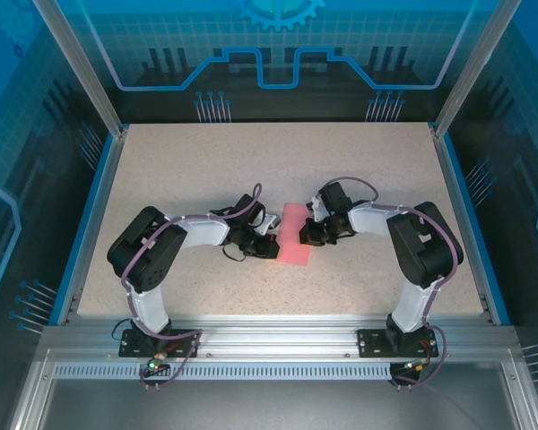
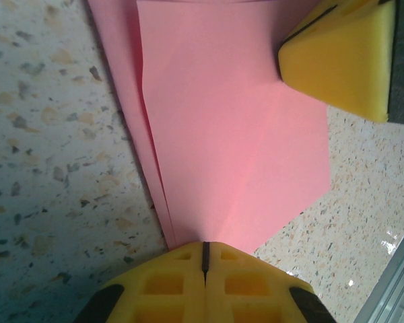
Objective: Fold a paper plane with a square sheet of paper (fold left side to right side)
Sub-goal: Fold the triangle a second time at the center of the table.
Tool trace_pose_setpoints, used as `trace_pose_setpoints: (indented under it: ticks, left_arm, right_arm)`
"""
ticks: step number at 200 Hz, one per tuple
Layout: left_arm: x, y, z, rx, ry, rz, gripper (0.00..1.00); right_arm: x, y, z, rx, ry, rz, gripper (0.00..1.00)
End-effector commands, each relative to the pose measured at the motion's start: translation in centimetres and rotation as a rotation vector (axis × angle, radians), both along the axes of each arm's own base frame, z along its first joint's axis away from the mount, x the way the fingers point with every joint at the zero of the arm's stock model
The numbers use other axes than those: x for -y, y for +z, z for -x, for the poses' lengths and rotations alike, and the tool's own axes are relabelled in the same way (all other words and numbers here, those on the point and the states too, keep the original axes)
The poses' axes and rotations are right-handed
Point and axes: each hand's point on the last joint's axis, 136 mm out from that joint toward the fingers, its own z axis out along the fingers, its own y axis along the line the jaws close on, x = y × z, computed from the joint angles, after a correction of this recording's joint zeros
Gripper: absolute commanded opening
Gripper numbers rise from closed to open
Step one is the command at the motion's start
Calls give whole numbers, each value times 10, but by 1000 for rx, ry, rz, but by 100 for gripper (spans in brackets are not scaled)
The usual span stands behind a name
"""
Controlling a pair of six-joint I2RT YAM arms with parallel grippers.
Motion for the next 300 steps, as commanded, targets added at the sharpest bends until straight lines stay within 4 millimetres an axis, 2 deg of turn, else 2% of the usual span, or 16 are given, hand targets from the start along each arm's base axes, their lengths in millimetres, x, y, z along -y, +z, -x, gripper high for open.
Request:
trace_pose_setpoints:
  ticks: [1, 104, 181, 206, 224, 267, 272, 300]
  left_arm:
    - [-24, -31, 18, -79, 12, -139, 0]
    - [-25, -29, 19, -74, 14, -133, 0]
    - [-25, -27, 20, -71, 15, -130, 0]
    - [-22, -20, 18, -59, 17, -108, 6]
    - [-14, -4, 12, -37, 21, -56, 14]
    - [0, 51, -9, 59, 38, 61, 33]
    - [-2, 55, -12, 70, 47, 64, 36]
    - [-10, 65, -32, 106, 91, 72, 46]
  right_arm:
    - [34, -19, -8, -24, -58, 107, 0]
    - [61, -22, -24, -44, -111, 98, 0]
    - [72, -19, -30, -42, -133, 67, 0]
    - [74, -10, -34, -15, -142, 56, 0]
    - [73, 3, -38, 20, -151, 33, 1]
    - [76, 37, -41, 137, -194, -5, 30]
    - [78, 33, -33, 125, -200, -4, 32]
    - [74, 47, -24, 171, -218, -69, 48]
